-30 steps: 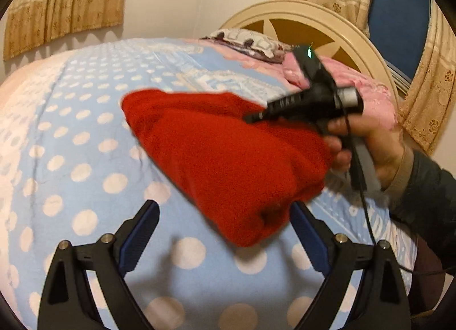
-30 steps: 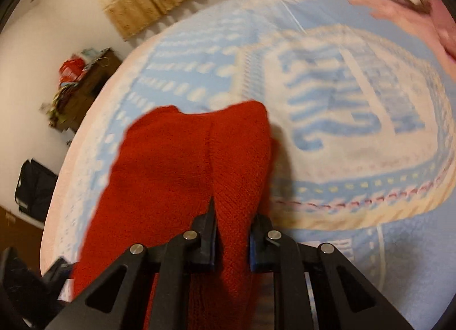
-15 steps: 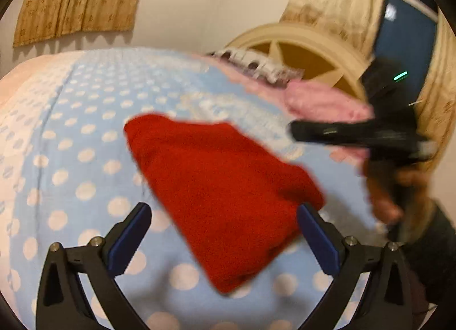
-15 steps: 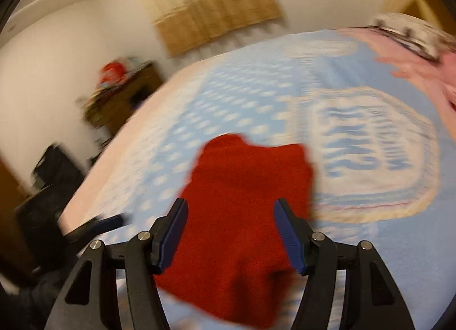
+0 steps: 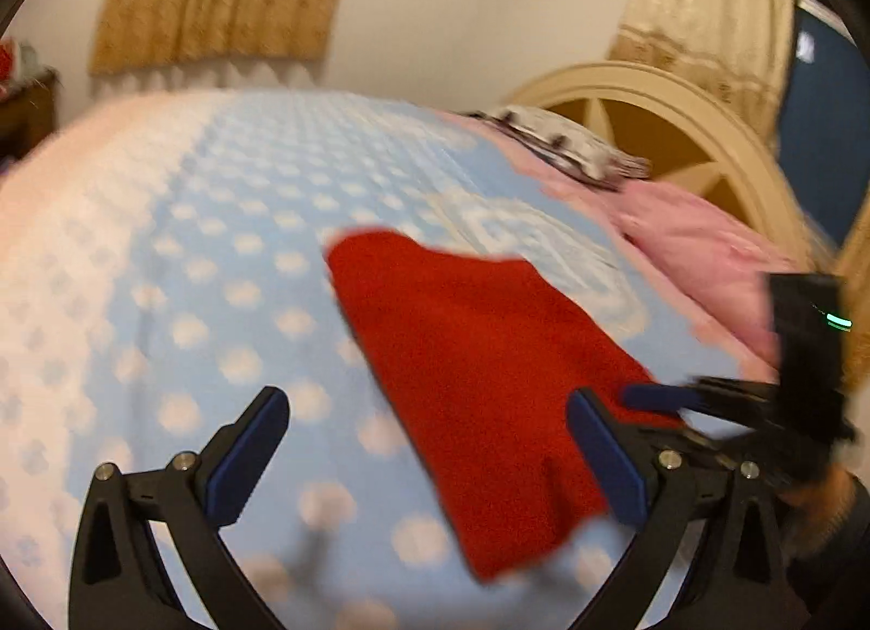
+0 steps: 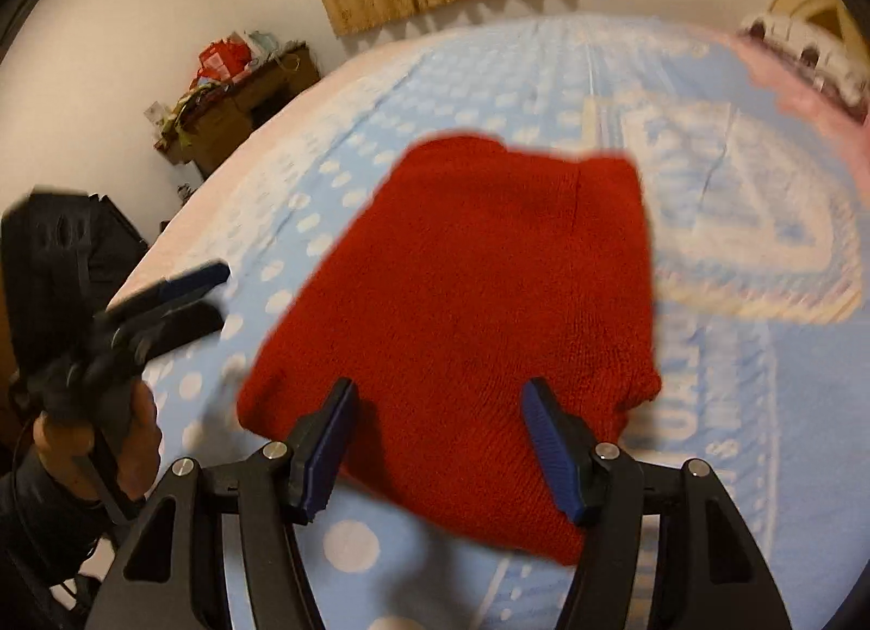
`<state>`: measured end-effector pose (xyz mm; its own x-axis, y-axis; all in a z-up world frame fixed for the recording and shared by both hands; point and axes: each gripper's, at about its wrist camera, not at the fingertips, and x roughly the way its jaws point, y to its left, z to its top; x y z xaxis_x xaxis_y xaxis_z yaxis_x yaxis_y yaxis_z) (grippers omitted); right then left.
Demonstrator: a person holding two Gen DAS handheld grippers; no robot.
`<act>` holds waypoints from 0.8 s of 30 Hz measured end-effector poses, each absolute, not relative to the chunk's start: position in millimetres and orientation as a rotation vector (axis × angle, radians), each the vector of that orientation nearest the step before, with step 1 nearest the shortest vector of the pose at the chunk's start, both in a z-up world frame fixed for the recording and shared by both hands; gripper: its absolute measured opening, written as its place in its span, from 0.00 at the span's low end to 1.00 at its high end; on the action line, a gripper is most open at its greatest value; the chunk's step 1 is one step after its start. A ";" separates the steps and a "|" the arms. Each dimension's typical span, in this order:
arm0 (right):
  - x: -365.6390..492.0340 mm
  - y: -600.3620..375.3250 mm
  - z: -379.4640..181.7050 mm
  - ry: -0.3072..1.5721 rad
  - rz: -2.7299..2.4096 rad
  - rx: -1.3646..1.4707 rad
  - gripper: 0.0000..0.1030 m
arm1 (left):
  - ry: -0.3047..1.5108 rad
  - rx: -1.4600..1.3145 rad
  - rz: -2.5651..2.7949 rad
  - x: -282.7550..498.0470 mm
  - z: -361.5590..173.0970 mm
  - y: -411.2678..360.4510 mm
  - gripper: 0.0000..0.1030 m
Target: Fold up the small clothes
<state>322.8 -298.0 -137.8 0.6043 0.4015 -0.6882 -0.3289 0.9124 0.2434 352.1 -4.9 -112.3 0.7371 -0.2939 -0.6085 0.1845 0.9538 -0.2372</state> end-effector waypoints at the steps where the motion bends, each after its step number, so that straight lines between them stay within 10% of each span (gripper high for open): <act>1: 323.5 -295.9 -131.9 0.794 0.399 0.077 0.62 | 0.708 -0.150 -0.237 360.9 -116.4 -4.0 1.00; 24: 380.6 -271.4 -134.1 0.870 0.296 0.045 0.62 | 0.840 -0.132 -0.219 355.5 -174.4 -17.2 1.00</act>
<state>380.6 -271.4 -134.1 0.6070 0.2739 -0.7460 -0.2375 0.9584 0.1586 355.5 -17.2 -174.4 0.6467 -0.2442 -0.7226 0.1405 0.9693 -0.2018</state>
